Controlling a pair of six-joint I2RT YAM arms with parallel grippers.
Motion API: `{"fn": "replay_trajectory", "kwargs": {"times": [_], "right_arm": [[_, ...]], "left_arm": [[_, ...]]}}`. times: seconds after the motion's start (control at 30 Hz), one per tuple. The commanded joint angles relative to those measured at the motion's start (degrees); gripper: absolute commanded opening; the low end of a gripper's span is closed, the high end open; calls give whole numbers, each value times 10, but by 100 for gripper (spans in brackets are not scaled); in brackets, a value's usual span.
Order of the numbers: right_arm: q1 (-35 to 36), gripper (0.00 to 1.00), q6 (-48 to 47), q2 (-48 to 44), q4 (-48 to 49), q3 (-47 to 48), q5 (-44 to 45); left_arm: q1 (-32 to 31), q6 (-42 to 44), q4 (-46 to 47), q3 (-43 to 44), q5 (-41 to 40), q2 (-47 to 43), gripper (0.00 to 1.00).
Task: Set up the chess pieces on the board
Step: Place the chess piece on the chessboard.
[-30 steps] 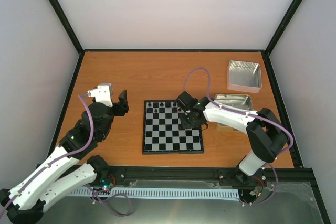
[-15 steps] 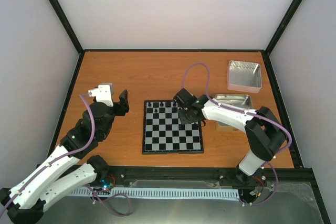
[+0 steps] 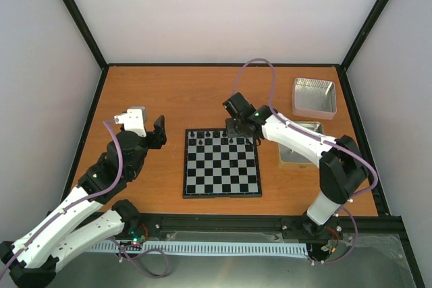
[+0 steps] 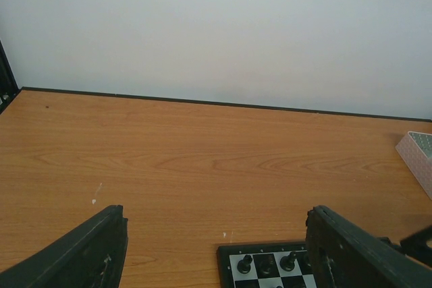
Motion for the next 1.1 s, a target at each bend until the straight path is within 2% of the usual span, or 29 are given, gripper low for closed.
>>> {"fn": "replay_trajectory", "kwargs": {"times": [0.0,0.4,0.7,1.07], "right_arm": [[-10,6,-16,35,14,49,10],[-31,7,-20,107,13,86,-12],[-44,6,-18,141,35,82,-71],[-45,7,-10,156,35,80,-65]], "left_arm": [[2,-3,15,1,3,1,73],[2,-4,15,0,4,2,73],[2,-3,15,1,3,4,74],[2,-3,12,2,2,4,73]]}}
